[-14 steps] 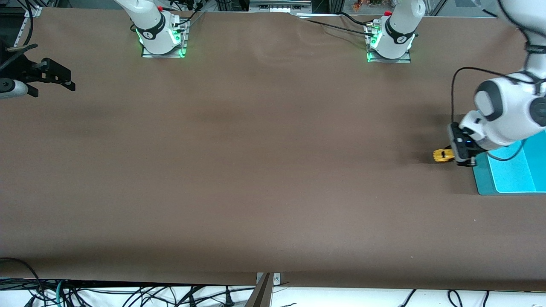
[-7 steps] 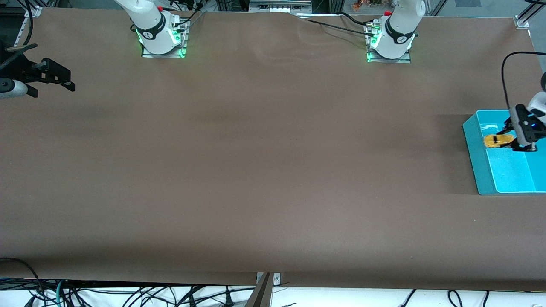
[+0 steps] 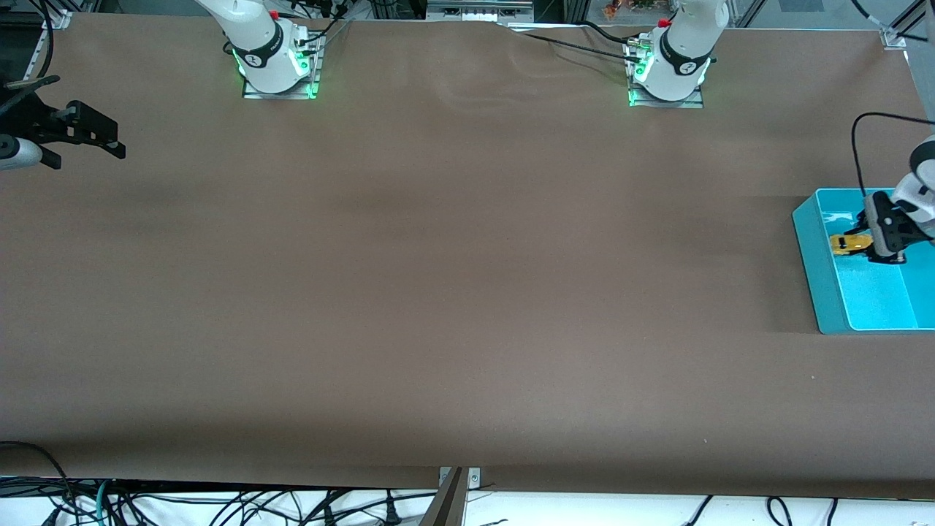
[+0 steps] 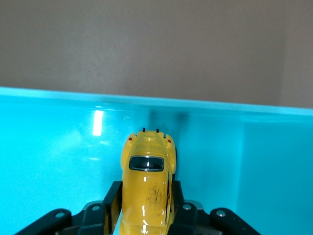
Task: Wind and store yellow beetle car
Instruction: 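Lower the car into the tray and open the left gripper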
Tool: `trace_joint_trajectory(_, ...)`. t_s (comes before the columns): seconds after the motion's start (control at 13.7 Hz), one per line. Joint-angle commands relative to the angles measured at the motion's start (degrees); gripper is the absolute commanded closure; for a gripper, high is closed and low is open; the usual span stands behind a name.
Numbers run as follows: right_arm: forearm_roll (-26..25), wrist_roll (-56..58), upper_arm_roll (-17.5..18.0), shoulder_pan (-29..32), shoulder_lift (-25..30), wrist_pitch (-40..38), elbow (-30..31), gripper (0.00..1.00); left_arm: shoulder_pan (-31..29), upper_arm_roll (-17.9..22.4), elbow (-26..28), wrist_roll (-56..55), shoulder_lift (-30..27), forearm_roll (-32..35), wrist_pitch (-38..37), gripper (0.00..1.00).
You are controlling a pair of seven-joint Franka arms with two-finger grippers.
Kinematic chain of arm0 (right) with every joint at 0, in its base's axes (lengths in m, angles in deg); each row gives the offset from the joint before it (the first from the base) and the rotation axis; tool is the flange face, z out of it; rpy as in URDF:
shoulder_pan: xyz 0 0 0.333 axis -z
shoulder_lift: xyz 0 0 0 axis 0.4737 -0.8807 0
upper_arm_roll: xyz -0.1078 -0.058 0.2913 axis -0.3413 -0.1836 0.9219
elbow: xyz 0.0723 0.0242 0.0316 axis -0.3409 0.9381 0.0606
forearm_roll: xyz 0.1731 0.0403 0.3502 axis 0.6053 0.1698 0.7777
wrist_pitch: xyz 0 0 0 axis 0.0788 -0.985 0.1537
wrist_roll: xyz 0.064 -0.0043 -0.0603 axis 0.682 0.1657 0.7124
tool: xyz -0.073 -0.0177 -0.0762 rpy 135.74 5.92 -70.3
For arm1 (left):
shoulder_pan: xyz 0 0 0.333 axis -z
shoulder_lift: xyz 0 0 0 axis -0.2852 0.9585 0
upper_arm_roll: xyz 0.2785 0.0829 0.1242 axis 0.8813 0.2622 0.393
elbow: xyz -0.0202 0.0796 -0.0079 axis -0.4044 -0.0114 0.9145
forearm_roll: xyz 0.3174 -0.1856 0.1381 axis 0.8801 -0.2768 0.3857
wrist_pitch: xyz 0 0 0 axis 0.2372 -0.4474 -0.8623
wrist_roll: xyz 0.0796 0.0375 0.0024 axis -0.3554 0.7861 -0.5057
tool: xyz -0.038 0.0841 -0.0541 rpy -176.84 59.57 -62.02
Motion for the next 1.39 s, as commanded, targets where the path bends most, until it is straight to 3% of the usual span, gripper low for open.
trace_joint_trajectory(0.0,-0.44,-0.12,0.11,0.07,-0.53,-1.12,-1.72,0.0,-0.65,-0.39,-2.28,0.75,3.32,0.24,2.16,1.0)
trace_joint_trajectory(0.15,-0.44,-0.11,0.11,-0.02,-0.8,-1.12,-1.72,0.0,-0.65,-0.38,-2.28,0.66,3.94,0.15,2.26,1.0)
trace_joint_trajectory(0.22,-0.44,-0.11,0.19,-0.02,-0.8,-1.12,-1.8,0.0,-0.65,-0.56,-2.36,0.66,3.85,0.15,2.17,0.84)
trace_joint_trajectory(0.29,-0.36,-0.11,0.19,-0.02,-0.8,-1.12,-1.8,0.0,-0.57,-0.74,-3.58,0.66,3.59,-0.02,1.73,0.4)
trace_joint_trajectory(0.36,-0.36,-0.11,0.19,-0.02,-0.8,-1.12,-1.8,0.0,-0.39,-0.82,-5.08,0.75,3.33,-0.02,-0.01,0.04)
trace_joint_trajectory(0.44,-0.36,-0.11,0.19,-0.02,-0.8,-1.12,-1.8,0.0,-0.13,-0.83,-6.4,0.66,2.19,-0.02,-3.07,0.0)
trace_joint_trajectory(0.73,-0.36,-0.11,0.19,-0.02,-0.88,-1.12,-1.98,0.0,1.19,-1.87,-12.55,-2.57,-1.59,-0.2,-14.33,0.0)
trace_joint_trajectory(0.88,-0.36,-0.11,0.19,-0.02,-0.8,-1.12,-1.98,0.0,2.33,-3.02,-13.26,-11.6,-5.01,-0.2,-18.73,0.0)
trace_joint_trajectory(1.17,-0.44,-0.11,0.19,-0.02,-0.88,-1.12,-1.98,0.0,10.13,-3.2,-13.26,-29.53,-8.97,-0.46,-25.76,0.0)
trace_joint_trajectory(1.31,-0.44,-0.11,0.19,-0.02,-0.8,-1.12,-1.98,0.0,14.44,-3.2,-13.09,-37.36,-10.03,-4.83,-28.49,0.0)
